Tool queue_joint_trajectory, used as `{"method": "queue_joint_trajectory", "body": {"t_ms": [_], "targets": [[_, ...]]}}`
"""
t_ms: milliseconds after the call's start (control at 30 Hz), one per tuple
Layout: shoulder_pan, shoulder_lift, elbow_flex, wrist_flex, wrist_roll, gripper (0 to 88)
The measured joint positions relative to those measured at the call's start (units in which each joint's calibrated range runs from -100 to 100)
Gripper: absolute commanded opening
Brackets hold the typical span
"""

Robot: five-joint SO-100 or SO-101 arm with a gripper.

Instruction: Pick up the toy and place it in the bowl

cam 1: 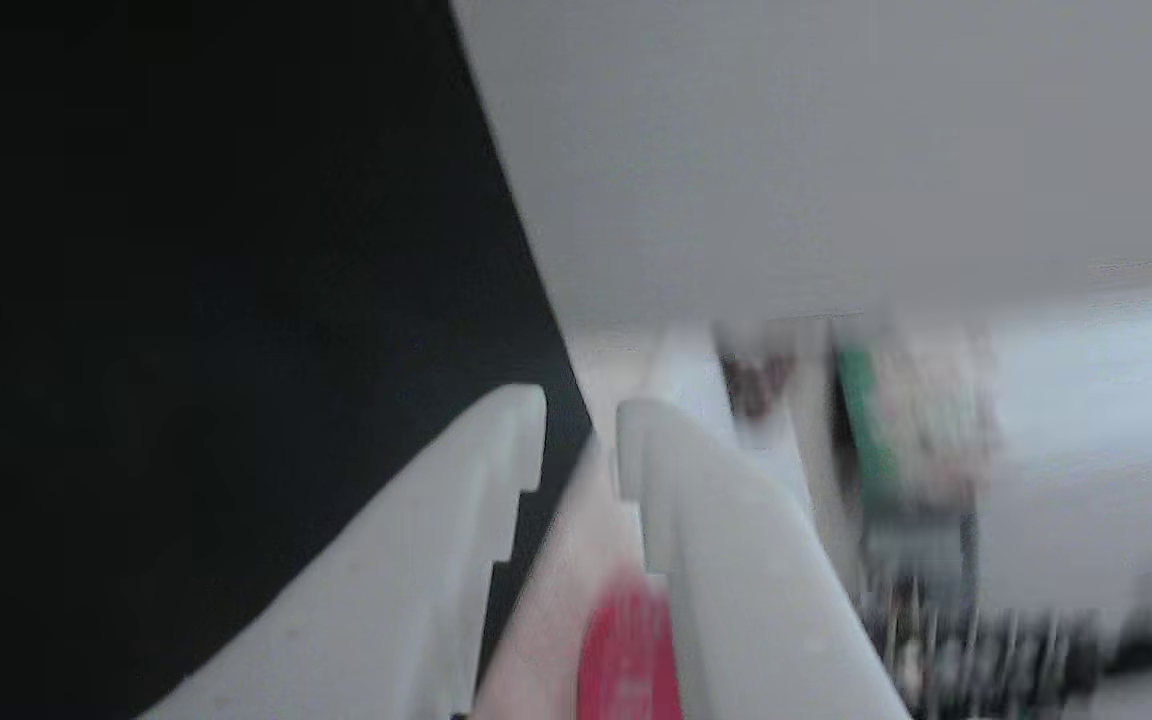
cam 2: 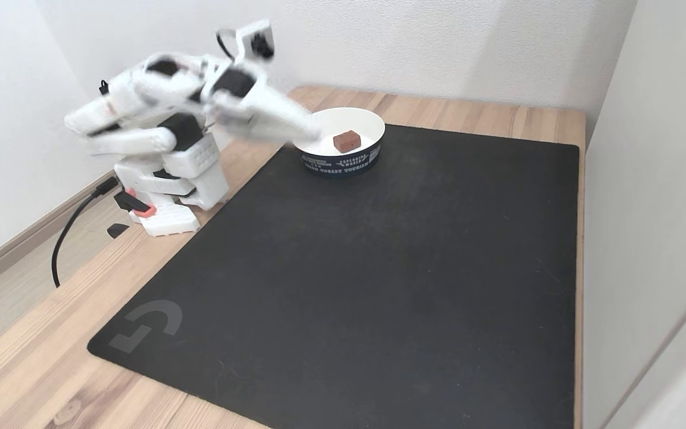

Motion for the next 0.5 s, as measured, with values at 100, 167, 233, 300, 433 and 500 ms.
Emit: {"method": "queue_joint_trajectory", "body": {"t_ms": [100,167,233,300,433,500], "targets": [[4.74,-0.42,4.44,-0.25,0.31,2.2],[4.91,-1.08,6.80,-0.34,0.31,2.2],[5.58,-0.75,8.22,-0.34,1.13,2.2],[6.58,-0.75,8.41,-0.34,2.11,2.2],[7.07,-0.75,8.60,0.59,6.07,2.2],[6.66,-0.75,8.60,3.38,6.49,2.2]]}}
